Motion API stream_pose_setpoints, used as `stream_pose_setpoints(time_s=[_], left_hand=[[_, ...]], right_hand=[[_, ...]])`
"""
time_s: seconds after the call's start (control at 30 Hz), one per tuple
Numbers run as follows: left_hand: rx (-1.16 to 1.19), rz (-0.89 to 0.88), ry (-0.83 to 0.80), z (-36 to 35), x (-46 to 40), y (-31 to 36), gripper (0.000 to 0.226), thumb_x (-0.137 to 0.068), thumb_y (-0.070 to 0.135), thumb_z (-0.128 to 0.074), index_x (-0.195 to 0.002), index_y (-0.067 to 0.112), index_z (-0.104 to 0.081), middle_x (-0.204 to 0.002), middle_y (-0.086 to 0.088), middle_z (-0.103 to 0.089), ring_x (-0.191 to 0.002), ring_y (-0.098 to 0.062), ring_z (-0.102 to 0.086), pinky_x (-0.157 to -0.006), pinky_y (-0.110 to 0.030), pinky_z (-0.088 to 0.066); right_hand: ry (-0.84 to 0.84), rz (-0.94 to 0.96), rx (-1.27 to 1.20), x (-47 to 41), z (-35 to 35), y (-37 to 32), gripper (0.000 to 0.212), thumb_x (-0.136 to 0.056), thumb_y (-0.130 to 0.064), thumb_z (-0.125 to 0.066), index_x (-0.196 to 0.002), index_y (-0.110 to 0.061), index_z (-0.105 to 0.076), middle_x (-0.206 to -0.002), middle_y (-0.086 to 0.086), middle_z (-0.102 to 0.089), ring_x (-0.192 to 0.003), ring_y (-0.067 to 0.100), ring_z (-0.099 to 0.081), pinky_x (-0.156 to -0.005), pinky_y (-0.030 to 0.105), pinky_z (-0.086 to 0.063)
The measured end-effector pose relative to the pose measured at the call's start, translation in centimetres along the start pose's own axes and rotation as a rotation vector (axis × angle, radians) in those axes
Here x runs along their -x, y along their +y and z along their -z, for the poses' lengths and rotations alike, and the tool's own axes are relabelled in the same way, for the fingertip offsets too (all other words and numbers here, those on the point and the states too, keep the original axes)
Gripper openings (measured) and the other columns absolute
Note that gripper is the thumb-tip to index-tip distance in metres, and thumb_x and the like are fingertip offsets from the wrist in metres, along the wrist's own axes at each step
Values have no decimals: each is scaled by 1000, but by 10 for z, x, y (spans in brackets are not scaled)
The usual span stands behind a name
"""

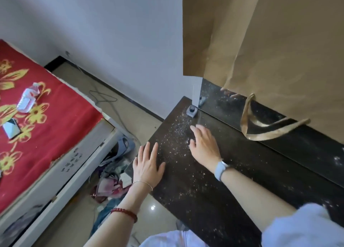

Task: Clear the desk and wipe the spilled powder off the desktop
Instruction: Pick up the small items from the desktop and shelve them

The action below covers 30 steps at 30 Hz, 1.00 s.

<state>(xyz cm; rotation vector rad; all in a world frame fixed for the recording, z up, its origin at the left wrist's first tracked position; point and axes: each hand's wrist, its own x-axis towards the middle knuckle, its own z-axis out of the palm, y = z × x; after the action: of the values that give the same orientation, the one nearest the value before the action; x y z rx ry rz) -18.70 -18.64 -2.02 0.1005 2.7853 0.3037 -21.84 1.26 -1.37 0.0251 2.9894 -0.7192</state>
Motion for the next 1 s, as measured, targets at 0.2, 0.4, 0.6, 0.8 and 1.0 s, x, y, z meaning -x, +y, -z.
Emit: stream_pose_setpoints(time_s=[0.2, 0.4, 0.6, 0.8, 1.0], left_hand=[[-76, 26, -187, -23, -11, -2, 73, -92, 55, -26, -143, 27, 18, -151, -2, 26, -134, -22, 32, -111, -47, 15], [-28, 18, -217, -25, -12, -8, 72, -92, 55, -27, -143, 30, 17, -138, 4, 38, -126, -18, 39, -106, -45, 22], [-12, 9, -215, -26, -11, -10, 71, -92, 55, -26, -143, 29, 15, -150, -1, 28, -131, -21, 36, -106, -45, 22], [-38, -35, -213, -26, -11, -12, 69, -92, 59, -15, -143, 27, 18, -151, -4, 27, -136, -26, 29, -108, -48, 19], [4, -53, -171, -20, -8, -9, 68, -93, 51, -27, -147, 23, 4, -154, -8, 14, -140, -30, 17, -111, -55, 7]], right_hand=[[-38, 13, 224, -92, 5, -5, 56, -88, -16, -50, -138, -10, -25, -143, 17, -26, -131, 32, -26, -98, 42, -36], [-55, -62, 222, -91, -22, 5, 37, -85, -3, -48, -121, -7, -45, -123, 16, -42, -114, 34, -38, -88, 39, -35], [41, -35, 75, -57, -23, 7, 36, -89, -1, -49, -124, 0, -44, -117, 22, -49, -104, 35, -44, -90, 40, -37], [188, -241, -139, 31, -23, -30, 42, -88, -4, -55, -126, 5, -43, -120, 22, -50, -112, 35, -44, -97, 42, -37], [398, -576, -224, 155, -33, -50, 44, -78, 1, -67, -119, 2, -50, -112, 18, -55, -107, 31, -53, -90, 36, -48]])
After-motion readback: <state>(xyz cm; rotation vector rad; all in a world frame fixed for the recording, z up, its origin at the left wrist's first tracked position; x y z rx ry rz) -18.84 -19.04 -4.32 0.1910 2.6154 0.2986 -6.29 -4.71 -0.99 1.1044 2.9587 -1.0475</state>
